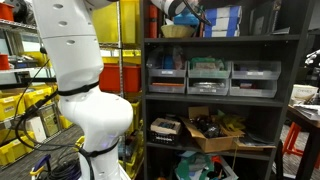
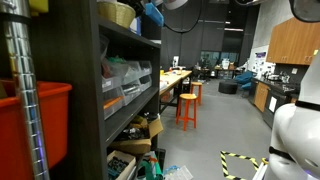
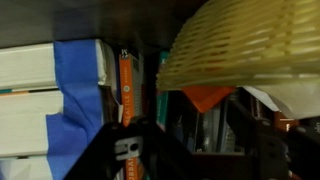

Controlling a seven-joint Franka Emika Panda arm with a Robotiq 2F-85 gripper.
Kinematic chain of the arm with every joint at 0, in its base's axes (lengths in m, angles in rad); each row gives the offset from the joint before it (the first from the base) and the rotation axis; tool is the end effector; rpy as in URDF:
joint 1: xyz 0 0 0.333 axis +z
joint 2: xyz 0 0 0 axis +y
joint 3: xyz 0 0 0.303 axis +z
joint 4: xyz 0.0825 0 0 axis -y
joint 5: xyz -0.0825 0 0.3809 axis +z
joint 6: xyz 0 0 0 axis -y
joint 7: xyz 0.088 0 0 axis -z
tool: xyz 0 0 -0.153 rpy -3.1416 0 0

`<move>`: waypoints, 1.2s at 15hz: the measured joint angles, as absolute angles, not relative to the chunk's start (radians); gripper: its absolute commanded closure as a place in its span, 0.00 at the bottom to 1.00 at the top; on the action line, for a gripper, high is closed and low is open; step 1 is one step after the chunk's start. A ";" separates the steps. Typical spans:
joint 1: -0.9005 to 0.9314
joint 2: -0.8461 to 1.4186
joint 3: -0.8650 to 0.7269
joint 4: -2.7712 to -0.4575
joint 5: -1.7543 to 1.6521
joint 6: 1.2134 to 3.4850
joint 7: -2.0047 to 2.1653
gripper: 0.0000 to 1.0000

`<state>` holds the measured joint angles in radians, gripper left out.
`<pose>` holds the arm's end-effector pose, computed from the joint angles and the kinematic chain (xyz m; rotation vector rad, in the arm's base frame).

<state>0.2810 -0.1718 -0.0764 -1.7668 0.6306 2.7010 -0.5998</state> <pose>0.5790 0.1069 0.7258 -2.3123 -0.4501 -1.5415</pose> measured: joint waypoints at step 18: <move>0.281 -0.177 -0.086 -1.783 0.631 2.674 -0.585 0.69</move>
<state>0.2807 -0.1770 -0.0858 -1.7832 0.6306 2.6740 -0.5851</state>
